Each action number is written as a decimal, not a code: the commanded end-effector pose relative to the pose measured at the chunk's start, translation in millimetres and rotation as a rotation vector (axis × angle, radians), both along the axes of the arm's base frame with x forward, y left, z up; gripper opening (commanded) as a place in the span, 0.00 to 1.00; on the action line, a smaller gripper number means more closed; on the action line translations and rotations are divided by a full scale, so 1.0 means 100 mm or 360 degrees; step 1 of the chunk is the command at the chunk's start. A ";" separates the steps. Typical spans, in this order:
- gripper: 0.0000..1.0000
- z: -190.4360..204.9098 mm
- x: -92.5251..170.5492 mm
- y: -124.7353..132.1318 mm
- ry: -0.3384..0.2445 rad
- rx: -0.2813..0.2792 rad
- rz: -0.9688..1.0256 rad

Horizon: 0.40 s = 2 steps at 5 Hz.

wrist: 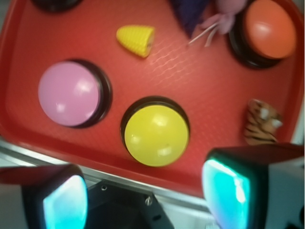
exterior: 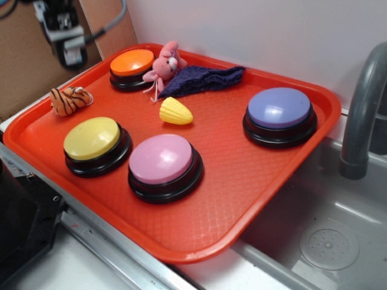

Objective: Push the yellow button.

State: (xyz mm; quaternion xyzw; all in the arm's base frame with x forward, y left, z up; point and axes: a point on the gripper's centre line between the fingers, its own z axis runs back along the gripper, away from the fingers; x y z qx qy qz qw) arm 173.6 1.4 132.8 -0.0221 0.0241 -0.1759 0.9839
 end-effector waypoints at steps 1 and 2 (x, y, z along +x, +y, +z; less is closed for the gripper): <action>1.00 -0.75 -0.06 -0.12 -0.0353 0.0109 -0.0177; 1.00 -0.81 -0.12 -0.06 -0.0375 0.0155 -0.0144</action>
